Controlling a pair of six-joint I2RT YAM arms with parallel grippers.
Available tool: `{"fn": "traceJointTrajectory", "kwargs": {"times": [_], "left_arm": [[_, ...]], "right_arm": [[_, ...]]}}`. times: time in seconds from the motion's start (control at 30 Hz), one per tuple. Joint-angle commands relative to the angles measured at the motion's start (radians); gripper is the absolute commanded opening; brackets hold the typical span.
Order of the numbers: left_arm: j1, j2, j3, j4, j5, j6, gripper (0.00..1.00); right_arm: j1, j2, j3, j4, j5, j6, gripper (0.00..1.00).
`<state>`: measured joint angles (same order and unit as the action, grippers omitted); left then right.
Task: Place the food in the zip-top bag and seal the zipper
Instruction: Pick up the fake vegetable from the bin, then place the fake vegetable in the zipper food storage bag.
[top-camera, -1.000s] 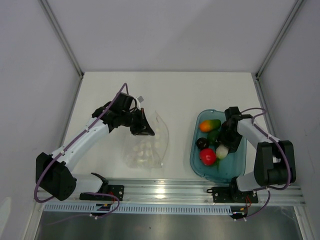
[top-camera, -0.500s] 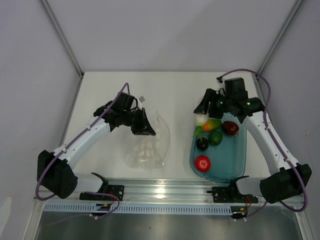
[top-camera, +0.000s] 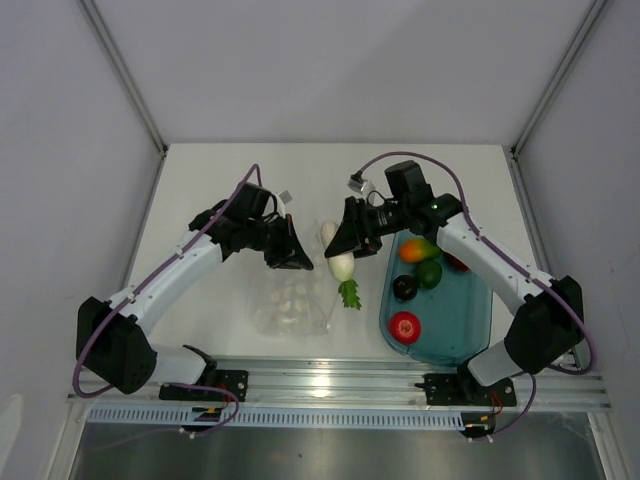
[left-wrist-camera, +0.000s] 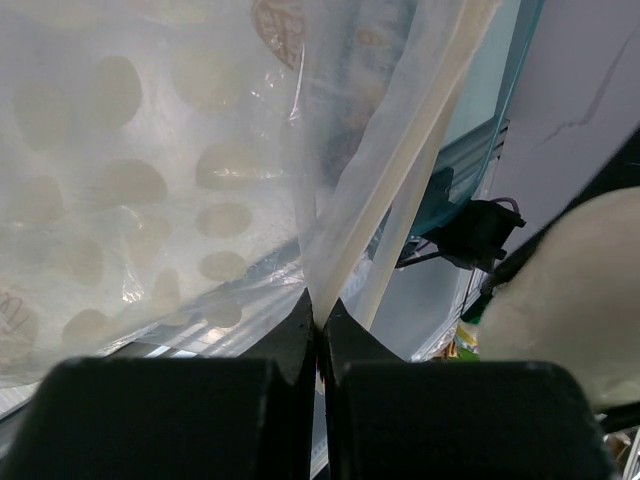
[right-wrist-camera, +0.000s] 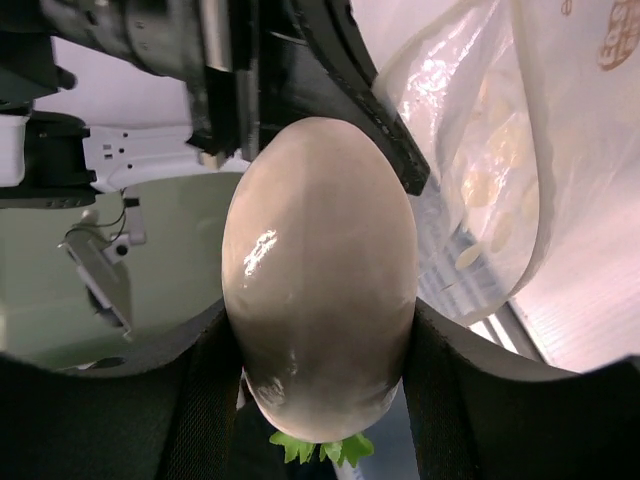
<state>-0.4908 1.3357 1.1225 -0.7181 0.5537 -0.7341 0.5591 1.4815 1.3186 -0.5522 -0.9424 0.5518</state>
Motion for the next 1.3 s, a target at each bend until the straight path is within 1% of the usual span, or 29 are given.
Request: {"fn": "traceJointTrajectory", "kwargs": {"times": [0.0, 0.17, 0.27, 0.3, 0.33, 0.53, 0.6, 0.63, 0.77, 0.93, 1.07, 1.13, 1.17, 1.27], "left_arm": [[-0.011, -0.018, 0.03, 0.028, 0.014, -0.016, 0.01], [-0.014, -0.035, 0.022, 0.028, 0.003, -0.017, 0.01], [-0.014, -0.04, 0.022, 0.022, 0.0, -0.014, 0.01], [-0.015, -0.041, 0.02, 0.02, 0.0, -0.014, 0.01], [-0.015, -0.043, 0.02, 0.02, 0.0, -0.013, 0.01], [-0.023, -0.049, 0.026, 0.014, 0.0, -0.013, 0.0], [-0.028, -0.049, 0.029, 0.011, 0.0, -0.014, 0.01], [-0.028, -0.05, 0.03, 0.012, 0.0, -0.014, 0.01], [-0.043, -0.049, 0.028, 0.025, 0.015, -0.03, 0.01], [-0.051, -0.047, 0.028, 0.042, 0.038, -0.045, 0.01], [-0.051, -0.052, 0.022, 0.057, 0.063, -0.063, 0.0], [-0.051, -0.052, 0.016, 0.089, 0.095, -0.077, 0.01], [-0.051, -0.053, 0.004, 0.101, 0.106, -0.093, 0.01], [-0.051, -0.056, -0.003, 0.128, 0.129, -0.105, 0.01]], "right_arm": [[0.016, 0.069, 0.007, -0.009, -0.165, 0.019, 0.0], [0.047, 0.108, 0.021, -0.098, -0.167, -0.001, 0.0], [0.048, 0.16, 0.048, -0.208, -0.119, -0.033, 0.0], [0.05, 0.169, 0.057, -0.222, -0.107, -0.036, 0.0], [0.05, 0.178, 0.067, -0.233, -0.072, -0.036, 0.0], [0.05, 0.256, 0.166, -0.3, 0.023, -0.009, 0.0], [0.05, 0.275, 0.209, -0.353, 0.128, -0.007, 0.0], [0.05, 0.283, 0.25, -0.359, 0.154, -0.004, 0.0], [0.05, 0.306, 0.31, -0.341, 0.237, 0.034, 0.0], [0.067, 0.321, 0.35, -0.328, 0.344, 0.019, 0.0], [0.1, 0.313, 0.341, -0.304, 0.41, -0.013, 0.02], [0.12, 0.304, 0.335, -0.29, 0.436, -0.042, 0.04], [0.127, 0.3, 0.332, -0.285, 0.479, -0.056, 0.05], [0.156, 0.275, 0.294, -0.253, 0.534, -0.093, 0.08]]}}
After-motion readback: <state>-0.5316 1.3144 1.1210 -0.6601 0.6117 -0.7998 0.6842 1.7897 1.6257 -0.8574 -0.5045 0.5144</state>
